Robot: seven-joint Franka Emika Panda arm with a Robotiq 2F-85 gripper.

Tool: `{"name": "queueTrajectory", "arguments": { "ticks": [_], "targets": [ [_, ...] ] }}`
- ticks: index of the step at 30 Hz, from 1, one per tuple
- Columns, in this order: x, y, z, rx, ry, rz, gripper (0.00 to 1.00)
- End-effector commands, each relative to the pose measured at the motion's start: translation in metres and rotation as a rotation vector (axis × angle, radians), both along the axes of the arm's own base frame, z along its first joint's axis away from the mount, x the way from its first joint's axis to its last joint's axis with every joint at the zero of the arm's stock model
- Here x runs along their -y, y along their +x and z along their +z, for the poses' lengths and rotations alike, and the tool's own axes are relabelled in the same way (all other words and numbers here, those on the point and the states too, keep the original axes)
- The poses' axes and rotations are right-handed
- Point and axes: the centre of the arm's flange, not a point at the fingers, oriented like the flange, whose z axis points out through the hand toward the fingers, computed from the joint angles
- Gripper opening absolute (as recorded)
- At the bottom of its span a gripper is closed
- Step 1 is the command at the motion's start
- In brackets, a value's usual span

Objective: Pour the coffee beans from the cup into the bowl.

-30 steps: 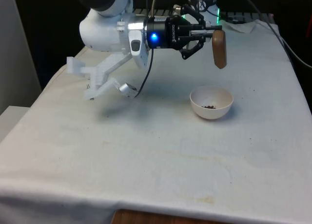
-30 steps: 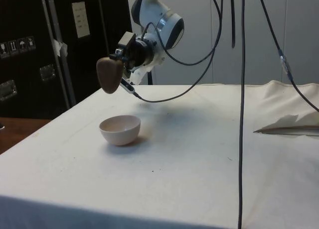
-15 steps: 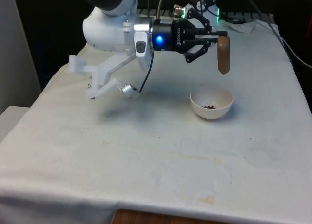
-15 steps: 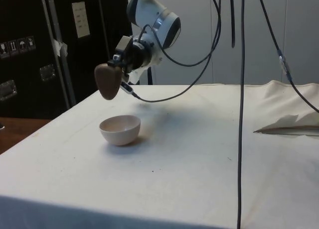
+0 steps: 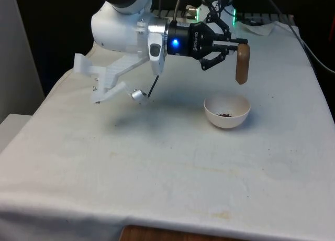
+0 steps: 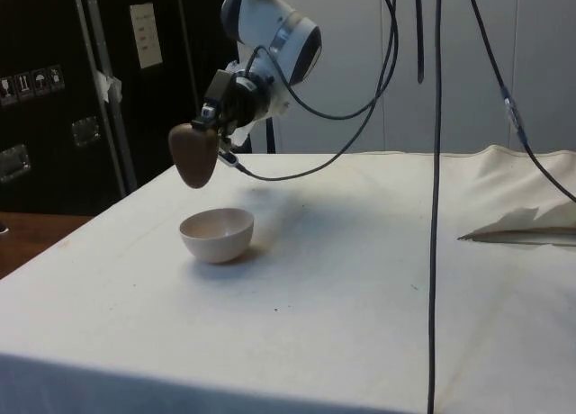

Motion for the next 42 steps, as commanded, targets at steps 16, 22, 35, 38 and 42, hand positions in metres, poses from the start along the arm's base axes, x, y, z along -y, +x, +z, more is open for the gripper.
{"name": "queueTrajectory", "arguments": {
  "ticks": [16, 22, 35, 38, 42],
  "targets": [
    [0.000, 0.002, 0.005, 0.006, -0.071, 0.012, 0.01],
    [0.000, 0.002, 0.009, 0.007, -0.116, 0.012, 0.01],
    [0.003, 0.002, 0.012, 0.010, -0.175, 0.026, 0.01],
    [0.003, 0.002, 0.013, 0.011, -0.187, 0.032, 0.01],
    [0.004, 0.002, 0.014, 0.012, -0.210, 0.036, 0.01]
  ]
}}
